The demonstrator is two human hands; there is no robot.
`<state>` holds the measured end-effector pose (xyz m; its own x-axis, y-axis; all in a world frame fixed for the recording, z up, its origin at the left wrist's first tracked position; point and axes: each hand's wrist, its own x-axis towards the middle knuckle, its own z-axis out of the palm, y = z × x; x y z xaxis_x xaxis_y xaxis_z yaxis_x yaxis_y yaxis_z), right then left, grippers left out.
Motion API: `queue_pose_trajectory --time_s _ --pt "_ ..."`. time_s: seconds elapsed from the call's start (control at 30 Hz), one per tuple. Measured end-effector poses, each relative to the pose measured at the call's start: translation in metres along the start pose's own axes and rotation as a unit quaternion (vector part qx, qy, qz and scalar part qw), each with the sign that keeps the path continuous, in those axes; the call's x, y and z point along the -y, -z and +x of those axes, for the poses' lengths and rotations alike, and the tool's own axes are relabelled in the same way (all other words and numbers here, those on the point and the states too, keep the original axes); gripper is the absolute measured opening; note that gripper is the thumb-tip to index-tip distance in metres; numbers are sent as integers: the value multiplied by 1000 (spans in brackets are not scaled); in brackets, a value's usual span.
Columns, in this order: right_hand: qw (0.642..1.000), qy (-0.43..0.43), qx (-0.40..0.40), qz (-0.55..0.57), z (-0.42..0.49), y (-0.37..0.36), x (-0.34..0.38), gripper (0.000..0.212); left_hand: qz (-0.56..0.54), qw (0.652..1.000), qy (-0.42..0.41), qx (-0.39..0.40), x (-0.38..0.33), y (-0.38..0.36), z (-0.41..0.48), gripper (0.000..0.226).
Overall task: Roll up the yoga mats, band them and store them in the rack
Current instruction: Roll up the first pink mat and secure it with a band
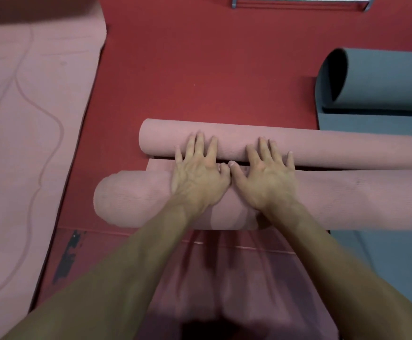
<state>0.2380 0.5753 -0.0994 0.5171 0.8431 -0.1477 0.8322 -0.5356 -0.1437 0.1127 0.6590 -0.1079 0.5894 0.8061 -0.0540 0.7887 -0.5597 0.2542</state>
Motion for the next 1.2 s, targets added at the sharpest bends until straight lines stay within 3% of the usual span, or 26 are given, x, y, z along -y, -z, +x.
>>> queue_pose_trajectory --time_s 0.27,0.43,0.6,0.8,1.03,1.1,1.2 --pt "1000 -5 -10 16 10 0 -1 77 3 993 9 -115 -5 -5 -13 66" --pt "1000 -1 -23 19 15 0 -1 76 -6 999 33 -22 -10 -1 -8 68" --pt "998 15 -53 23 22 5 1 80 -15 999 30 23 -7 4 11 71" --pt "981 89 -169 26 0 -10 -15 68 -11 1000 12 -8 -6 3 21 70" --pt "997 45 -56 -2 25 5 -10 84 -30 982 -54 -180 -9 0 24 56" --pt "998 40 -42 -3 29 6 -11 84 -16 982 -49 -182 -7 0 22 55" --pt "999 31 -24 -4 30 6 -10 84 3 994 -27 -110 -6 0 14 68"
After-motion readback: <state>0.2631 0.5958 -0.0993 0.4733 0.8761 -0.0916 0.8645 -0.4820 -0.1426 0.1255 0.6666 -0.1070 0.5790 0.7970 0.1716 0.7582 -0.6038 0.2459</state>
